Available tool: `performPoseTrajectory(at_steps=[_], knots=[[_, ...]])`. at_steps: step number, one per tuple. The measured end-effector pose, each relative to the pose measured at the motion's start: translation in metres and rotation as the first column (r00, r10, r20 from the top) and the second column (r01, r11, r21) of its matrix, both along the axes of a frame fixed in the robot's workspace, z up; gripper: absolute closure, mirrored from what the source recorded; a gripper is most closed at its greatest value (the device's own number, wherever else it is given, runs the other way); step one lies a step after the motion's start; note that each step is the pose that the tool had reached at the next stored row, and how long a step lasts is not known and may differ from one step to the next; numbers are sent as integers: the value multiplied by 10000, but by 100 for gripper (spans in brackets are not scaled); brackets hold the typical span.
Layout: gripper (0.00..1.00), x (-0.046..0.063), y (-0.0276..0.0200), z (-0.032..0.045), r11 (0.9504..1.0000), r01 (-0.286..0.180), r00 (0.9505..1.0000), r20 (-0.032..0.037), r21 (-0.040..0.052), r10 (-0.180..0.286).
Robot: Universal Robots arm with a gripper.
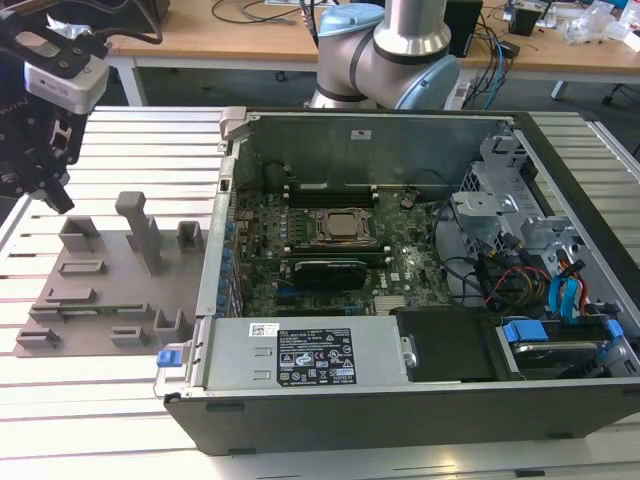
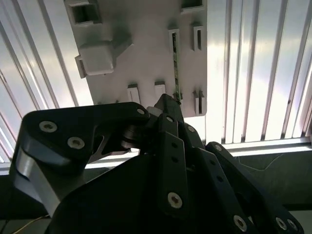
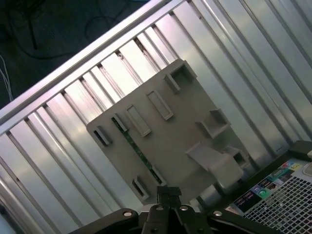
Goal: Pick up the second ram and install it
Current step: 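Pick up the second ram and move it above second insertion slot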
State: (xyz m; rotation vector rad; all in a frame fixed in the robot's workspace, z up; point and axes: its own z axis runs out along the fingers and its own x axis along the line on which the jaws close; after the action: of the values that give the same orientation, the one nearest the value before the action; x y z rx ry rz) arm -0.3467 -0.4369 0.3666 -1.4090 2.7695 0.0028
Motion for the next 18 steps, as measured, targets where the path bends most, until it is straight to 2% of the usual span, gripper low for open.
performPoseTrajectory(at_steps=[6, 9, 15, 18], knots=[[90, 0, 0, 0, 9985, -556, 9985, 0, 1, 556], [90, 0, 0, 0, 9939, -1103, 9939, 0, 0, 1103], [90, 0, 0, 0, 9873, -1588, 9873, 0, 0, 1588], [90, 0, 0, 0, 9823, -1871, 9823, 1, 0, 1871]])
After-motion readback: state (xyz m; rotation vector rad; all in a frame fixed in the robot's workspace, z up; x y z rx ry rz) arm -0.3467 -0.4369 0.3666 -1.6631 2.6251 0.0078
